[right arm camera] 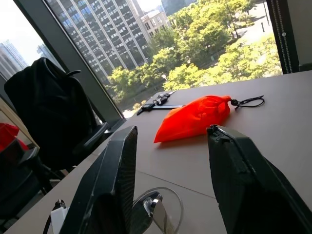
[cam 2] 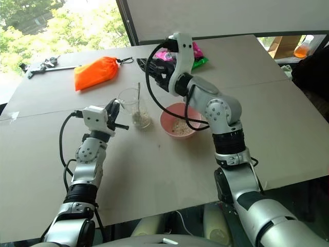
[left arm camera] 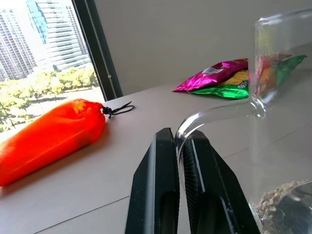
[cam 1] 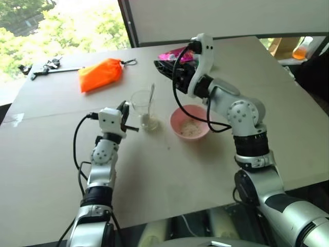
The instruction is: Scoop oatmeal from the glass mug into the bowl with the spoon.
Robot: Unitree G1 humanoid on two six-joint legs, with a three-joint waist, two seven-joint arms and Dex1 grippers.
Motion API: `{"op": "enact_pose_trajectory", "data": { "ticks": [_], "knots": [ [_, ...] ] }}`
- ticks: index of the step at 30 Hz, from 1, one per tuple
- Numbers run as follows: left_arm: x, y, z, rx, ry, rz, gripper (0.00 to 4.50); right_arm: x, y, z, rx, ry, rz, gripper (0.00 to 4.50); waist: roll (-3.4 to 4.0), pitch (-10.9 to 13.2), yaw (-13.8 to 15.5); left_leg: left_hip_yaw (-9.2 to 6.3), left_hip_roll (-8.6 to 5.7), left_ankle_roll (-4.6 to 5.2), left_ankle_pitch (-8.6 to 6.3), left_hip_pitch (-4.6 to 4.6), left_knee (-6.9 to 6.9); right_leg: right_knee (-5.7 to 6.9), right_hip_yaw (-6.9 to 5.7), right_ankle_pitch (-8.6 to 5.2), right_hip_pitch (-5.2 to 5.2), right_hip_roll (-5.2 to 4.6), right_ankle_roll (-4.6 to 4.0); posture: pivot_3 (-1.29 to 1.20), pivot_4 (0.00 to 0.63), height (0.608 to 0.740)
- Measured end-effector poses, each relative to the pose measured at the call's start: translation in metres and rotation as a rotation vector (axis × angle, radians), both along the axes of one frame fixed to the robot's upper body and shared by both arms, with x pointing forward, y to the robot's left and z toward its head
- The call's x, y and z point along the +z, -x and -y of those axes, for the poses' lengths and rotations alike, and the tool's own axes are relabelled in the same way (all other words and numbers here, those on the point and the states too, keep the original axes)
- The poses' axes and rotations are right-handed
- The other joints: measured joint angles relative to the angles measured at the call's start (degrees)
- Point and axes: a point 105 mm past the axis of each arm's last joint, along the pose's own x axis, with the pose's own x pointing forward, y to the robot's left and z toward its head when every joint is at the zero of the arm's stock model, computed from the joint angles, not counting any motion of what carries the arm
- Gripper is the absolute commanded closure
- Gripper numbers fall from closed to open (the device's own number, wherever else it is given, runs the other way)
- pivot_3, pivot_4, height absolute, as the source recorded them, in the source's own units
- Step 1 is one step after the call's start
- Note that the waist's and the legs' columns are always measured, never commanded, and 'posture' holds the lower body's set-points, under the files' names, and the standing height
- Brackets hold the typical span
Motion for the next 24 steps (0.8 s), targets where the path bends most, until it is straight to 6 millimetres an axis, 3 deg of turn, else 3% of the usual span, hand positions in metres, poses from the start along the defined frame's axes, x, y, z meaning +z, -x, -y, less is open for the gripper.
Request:
{"op": "enact_pose_trajectory", "data": {
  "ticks": [3,6,11,15,24],
  "knots": [
    [-0.001,0.0,0.0,-0.004,0.004,-0.002,4.43,0.026,0.005,0.013,0.024,-0.094,0.053,2.23,0.0,0.0,0.0,-0.02,0.0,0.0,0.0,0.0,-0.01,-0.02,-0.01,0.0,0.0,0.0,0.0,0.0,0.15,0.74],
    [-0.002,0.002,-0.001,-0.005,0.011,-0.005,4.43,0.038,0.007,0.028,0.015,-0.134,0.09,2.23,-0.01,0.0,0.0,-0.01,0.0,0.0,0.0,0.0,0.0,-0.02,0.0,0.0,0.02,-0.01,0.0,0.0,0.15,0.74],
    [-0.003,0.003,-0.003,-0.019,0.029,-0.01,4.43,0.024,-0.002,0.064,-0.078,-0.14,0.064,2.23,0.0,0.0,0.0,-0.01,0.0,0.01,0.0,0.01,-0.01,-0.01,0.01,0.0,0.02,-0.02,0.0,0.0,0.15,0.74],
    [-0.01,0.005,-0.005,-0.031,0.026,-0.037,3.12,0.009,-0.006,0.082,-0.146,-0.143,0.022,2.19,0.03,0.0,-0.1,0.03,0.01,0.01,0.0,0.01,-0.03,0.01,0.07,0.0,-0.03,0.0,0.0,0.0,0.15,0.74],
    [-0.021,0.004,-0.004,-0.03,0.005,-0.078,3.12,0.015,-0.002,0.085,-0.162,-0.155,0.041,2.19,0.02,0.0,0.0,0.02,0.01,0.01,0.0,0.01,-0.01,0.01,0.05,0.0,-0.02,-0.01,0.0,0.0,0.15,0.74]
  ]
}}
